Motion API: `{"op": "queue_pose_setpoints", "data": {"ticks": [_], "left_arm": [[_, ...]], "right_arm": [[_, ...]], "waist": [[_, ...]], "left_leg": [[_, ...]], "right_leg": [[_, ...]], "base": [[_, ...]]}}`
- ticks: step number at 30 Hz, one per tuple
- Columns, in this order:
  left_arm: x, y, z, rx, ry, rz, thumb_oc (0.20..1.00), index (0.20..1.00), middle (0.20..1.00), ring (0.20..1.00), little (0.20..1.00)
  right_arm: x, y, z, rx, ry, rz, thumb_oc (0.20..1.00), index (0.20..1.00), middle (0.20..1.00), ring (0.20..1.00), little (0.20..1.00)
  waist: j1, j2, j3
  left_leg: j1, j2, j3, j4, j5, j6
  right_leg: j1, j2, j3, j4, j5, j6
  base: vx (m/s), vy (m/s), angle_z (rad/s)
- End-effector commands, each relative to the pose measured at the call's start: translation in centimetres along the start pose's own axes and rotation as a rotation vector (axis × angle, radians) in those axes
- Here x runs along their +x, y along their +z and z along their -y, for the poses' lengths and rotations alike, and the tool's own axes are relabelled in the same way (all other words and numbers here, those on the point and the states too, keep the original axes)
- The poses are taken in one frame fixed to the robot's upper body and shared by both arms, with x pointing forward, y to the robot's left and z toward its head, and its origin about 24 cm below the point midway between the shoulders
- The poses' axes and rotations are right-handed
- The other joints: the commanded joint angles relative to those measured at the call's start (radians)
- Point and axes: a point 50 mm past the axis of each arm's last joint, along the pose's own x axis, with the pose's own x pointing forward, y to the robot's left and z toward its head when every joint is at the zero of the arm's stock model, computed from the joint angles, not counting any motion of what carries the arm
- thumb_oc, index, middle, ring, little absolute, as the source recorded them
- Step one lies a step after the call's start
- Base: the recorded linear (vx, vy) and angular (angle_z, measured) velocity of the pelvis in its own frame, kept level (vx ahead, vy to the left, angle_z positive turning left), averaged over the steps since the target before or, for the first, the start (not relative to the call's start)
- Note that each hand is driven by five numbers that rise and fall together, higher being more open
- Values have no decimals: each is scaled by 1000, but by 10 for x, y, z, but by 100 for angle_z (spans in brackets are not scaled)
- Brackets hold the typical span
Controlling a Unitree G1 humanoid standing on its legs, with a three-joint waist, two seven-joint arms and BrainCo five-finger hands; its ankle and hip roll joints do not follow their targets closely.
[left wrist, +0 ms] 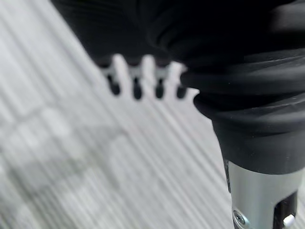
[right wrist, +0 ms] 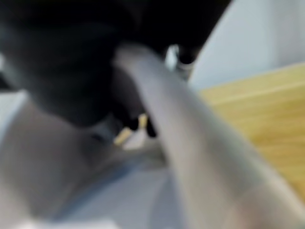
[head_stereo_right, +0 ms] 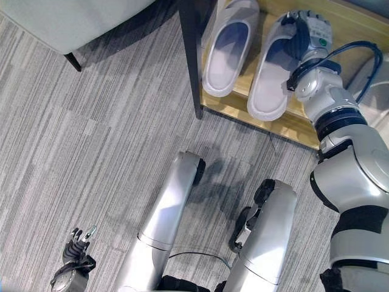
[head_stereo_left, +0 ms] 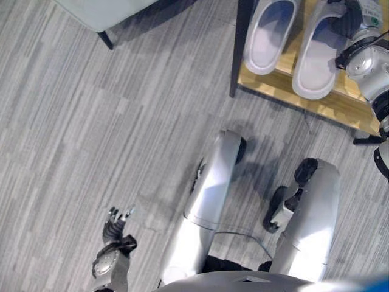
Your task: Arrange the slippers neatly on the shoe rack.
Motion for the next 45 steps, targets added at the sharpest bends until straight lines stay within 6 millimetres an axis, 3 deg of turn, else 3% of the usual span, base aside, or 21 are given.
{"op": "queue_pose_setpoints", "data": {"ticks": [1, 2, 3, 8, 9, 17, 21, 23, 26, 32, 36, 37, 41, 42, 45], "left_arm": [[2, 15, -14, 180, -26, 66, 1000, 1000, 1000, 1000, 1000], [3, 15, -14, 208, -27, 65, 1000, 1000, 1000, 1000, 1000], [3, 13, -14, 240, -34, 59, 1000, 1000, 1000, 1000, 1000], [3, 6, -13, 385, -73, 29, 1000, 1000, 1000, 1000, 1000], [0, -6, -20, 425, -61, -29, 1000, 1000, 1000, 1000, 1000], [7, -6, -14, 561, -112, -57, 1000, 1000, 1000, 1000, 1000], [7, -11, -18, 579, -78, -85, 1000, 1000, 1000, 1000, 1000], [4, -13, -7, 563, -126, -70, 1000, 1000, 1000, 1000, 1000], [-7, -22, -14, 590, -158, -94, 1000, 1000, 1000, 1000, 1000], [-17, -32, -21, 601, -152, -117, 1000, 1000, 1000, 1000, 1000], [-19, -31, -20, 586, -137, -97, 1000, 1000, 1000, 1000, 1000], [-22, -33, -18, 580, -143, -91, 1000, 1000, 1000, 1000, 1000], [-24, -31, -17, 591, -147, -62, 1000, 1000, 1000, 1000, 1000], [-8, -24, 0, 580, -133, -46, 1000, 1000, 1000, 1000, 1000], [-4, -25, 2, 570, -87, -48, 1000, 1000, 1000, 1000, 1000]], "right_arm": [[12, 2, 37, 73, -137, -10, 200, 200, 200, 200, 200], [11, -4, 35, 77, -128, -37, 686, 686, 686, 686, 686], [10, -7, 35, 69, -124, -49, 1000, 1000, 1000, 1000, 1000], [10, -13, 34, 101, -101, -102, 1000, 1000, 1000, 1000, 1000], [10, -16, 35, 148, -106, -133, 1000, 1000, 1000, 1000, 1000], [10, -23, 37, 314, -103, -197, 1000, 1000, 1000, 1000, 1000], [12, -13, 34, 397, -122, -183, 1000, 1000, 1000, 1000, 1000], [13, -5, 31, 441, -129, -162, 1000, 1000, 1000, 1000, 1000], [11, 7, 23, 507, -108, -83, 1000, 1000, 1000, 1000, 1000], [0, 20, 4, 431, -52, 40, 1000, 1000, 1000, 1000, 1000], [-13, 29, -2, 318, -50, 162, 1000, 1000, 1000, 1000, 1000], [-23, 30, -10, 200, -40, 226, 1000, 1000, 1000, 1000, 1000], [-34, 30, -15, 112, -51, 278, 1000, 1000, 1000, 1000, 1000], [-37, 44, -26, 152, -32, 298, 1000, 1000, 1000, 1000, 1000], [-36, 39, -26, 136, -59, 263, 1000, 1000, 1000, 1000, 1000]], "waist": [[12, -5, -11], [13, -3, -11], [15, -3, -11], [13, -3, -11], [13, -3, -11], [3, -6, -11], [-5, -10, -11], [-5, -4, -11], [-14, 1, -11], [-39, -1, -11], [-60, -11, -11], [-72, -15, -11], [-82, -19, -11], [-106, -37, -11], [-114, -45, -11]], "left_leg": [[-16, 17, -38, 8, -31, 30], [-16, 18, -37, 5, -29, 29], [-16, 17, -38, 3, -26, 29], [-16, 17, -36, -4, -20, 22], [-16, 20, -32, -13, -13, 21], [-16, 11, -31, -38, 7, 14], [-16, 15, -30, -41, 10, 12], [-16, 16, -27, -36, 5, 10], [-16, 25, -22, -35, 1, 13], [-16, 38, -19, -21, -10, 18], [-16, 43, -10, -15, -15, 19], [-16, 45, -11, -14, -19, 20], [-16, 49, -8, -11, -22, 18], [-16, 55, -3, -4, -25, 18], [-16, 60, 0, 5, -27, 14]], "right_leg": [[84, -50, 98, 77, 125, -99], [83, -49, 98, 75, 128, -100], [83, -48, 99, 76, 132, -100], [86, -54, 100, 74, 134, -104], [83, -55, 101, 75, 134, -107], [84, -62, 99, 68, 132, -121], [77, -58, 105, 77, 135, -123], [76, -59, 108, 81, 130, -125], [68, -56, 110, 82, 134, -126], [57, -43, 126, 91, 140, -122], [50, -36, 139, 97, 138, -124], [49, -32, 145, 99, 138, -123], [43, -28, 150, 103, 136, -122], [35, -22, 153, 108, 138, -116], [26, -18, 161, 122, 136, -108]], "base": [[-4, -9, 10], [-3, -14, 5], [0, 0, 0], [-8, 1, 0], [0, 0, 0], [-32, -2, 2], [-32, 20, 8], [0, 0, 0], [-27, 26, -1], [-23, 37, -10], [-5, 3, -1], [0, 0, 0], [-3, 2, -1], [0, 0, 0], [0, -2, -14]]}}
